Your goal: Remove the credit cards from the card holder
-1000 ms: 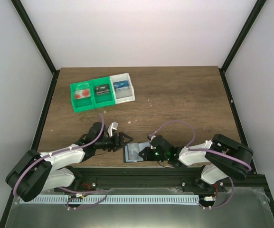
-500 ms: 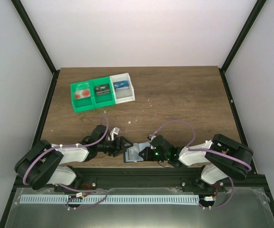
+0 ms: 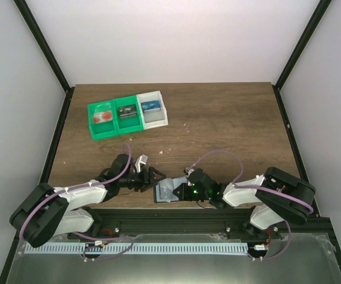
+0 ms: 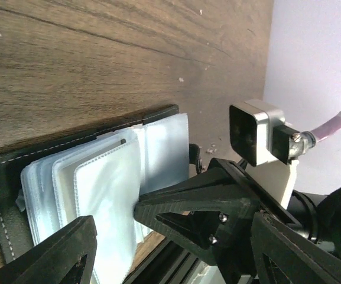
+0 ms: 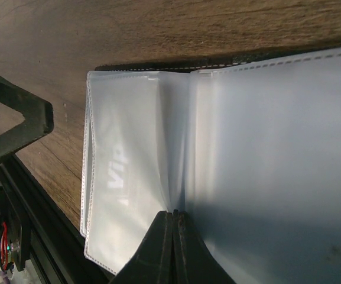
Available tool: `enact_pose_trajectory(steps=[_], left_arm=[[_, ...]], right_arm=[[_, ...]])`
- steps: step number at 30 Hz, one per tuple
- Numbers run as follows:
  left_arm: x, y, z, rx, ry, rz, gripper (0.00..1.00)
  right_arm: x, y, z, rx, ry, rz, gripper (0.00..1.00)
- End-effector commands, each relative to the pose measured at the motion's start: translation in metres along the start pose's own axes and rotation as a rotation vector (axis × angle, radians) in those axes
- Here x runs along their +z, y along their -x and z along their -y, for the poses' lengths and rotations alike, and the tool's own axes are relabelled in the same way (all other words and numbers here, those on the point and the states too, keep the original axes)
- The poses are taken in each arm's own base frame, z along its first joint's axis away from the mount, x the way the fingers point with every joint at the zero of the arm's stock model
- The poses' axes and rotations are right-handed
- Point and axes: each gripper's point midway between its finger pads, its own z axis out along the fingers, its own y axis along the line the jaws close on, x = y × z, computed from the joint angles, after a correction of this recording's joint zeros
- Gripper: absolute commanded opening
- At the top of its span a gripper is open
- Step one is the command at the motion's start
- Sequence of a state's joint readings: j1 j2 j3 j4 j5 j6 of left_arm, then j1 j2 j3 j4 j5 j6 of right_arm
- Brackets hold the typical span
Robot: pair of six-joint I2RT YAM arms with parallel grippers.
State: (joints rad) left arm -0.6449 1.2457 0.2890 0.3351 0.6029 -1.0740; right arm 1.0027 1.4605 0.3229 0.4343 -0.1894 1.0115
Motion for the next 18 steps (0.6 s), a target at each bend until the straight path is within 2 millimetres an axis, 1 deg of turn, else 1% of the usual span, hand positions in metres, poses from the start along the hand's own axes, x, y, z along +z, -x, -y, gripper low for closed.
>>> enact_pose_trajectory(steps=[1,5,11,16,18], left_arm=[[-0.001,0.004,0.009,0.003,-0.024,0.017,0.73],[0.005,-0.003,-0.003,-0.015,-0.008,-0.015,0.73],[0.012,-0.008,-0.008,-0.002,-0.014,-0.034,0.73],[0.020,-0.011,-0.020,0.007,0.021,-0.055,0.73],[0.021,-0.012,-0.019,0.008,0.012,-0.064,0.73]], right_arm=[[-0.003,-0.005,0.012,0.018,-0.033,-0.007,0.01],[-0.003,-0.004,0.012,0.018,-0.032,-0.006,0.01],[-0.002,-0.004,0.011,0.014,-0.028,-0.009,0.01],[-0.001,-0.004,0.009,0.008,-0.023,-0.016,0.01],[0.000,-0.005,0.008,0.006,-0.022,-0.020,0.00]])
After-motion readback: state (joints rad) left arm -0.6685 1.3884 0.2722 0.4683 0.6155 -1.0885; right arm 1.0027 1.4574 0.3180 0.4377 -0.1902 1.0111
